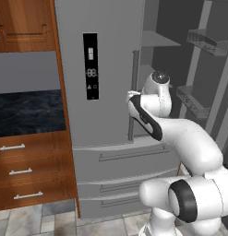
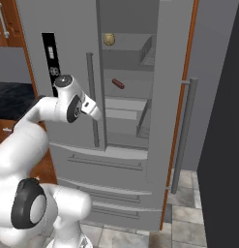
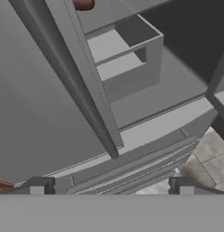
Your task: Retrieve the sausage and cheese from the fridge and place them on the cutting board on the counter.
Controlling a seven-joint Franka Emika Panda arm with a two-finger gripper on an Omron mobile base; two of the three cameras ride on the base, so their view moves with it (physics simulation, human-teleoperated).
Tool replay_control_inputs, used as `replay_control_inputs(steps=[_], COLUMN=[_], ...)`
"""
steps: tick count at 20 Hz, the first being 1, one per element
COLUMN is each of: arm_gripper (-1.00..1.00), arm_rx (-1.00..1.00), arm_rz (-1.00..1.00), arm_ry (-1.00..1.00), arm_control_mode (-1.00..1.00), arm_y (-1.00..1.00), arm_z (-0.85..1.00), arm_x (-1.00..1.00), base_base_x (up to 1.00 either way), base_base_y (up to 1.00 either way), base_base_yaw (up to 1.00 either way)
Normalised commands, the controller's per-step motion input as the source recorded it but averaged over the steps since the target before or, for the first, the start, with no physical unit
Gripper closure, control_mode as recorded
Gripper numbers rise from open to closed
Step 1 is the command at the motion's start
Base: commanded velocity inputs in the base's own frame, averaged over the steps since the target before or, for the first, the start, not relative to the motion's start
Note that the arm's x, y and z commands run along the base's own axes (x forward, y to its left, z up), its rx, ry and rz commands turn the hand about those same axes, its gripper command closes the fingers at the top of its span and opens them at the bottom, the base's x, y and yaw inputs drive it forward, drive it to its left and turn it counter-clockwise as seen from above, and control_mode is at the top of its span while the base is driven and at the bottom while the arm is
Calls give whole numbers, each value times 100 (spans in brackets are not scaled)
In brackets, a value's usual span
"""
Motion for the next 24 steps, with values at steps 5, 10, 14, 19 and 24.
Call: replay_control_inputs(steps=[5,10,14,19,24], arm_gripper=[-100,-100,-100,-100,-100], arm_rx=[-2,0,0,0,0], arm_rz=[0,1,4,3,3], arm_ry=[-6,-9,-16,-12,-2], arm_control_mode=[-100,-100,-100,-100,-100], arm_y=[7,-1,0,3,0], arm_z=[0,-1,-8,-3,0], arm_x=[48,39,28,37,38], base_base_x=[0,0,0,0,0], base_base_y=[0,0,0,0,0], base_base_yaw=[0,0,0,0,0])
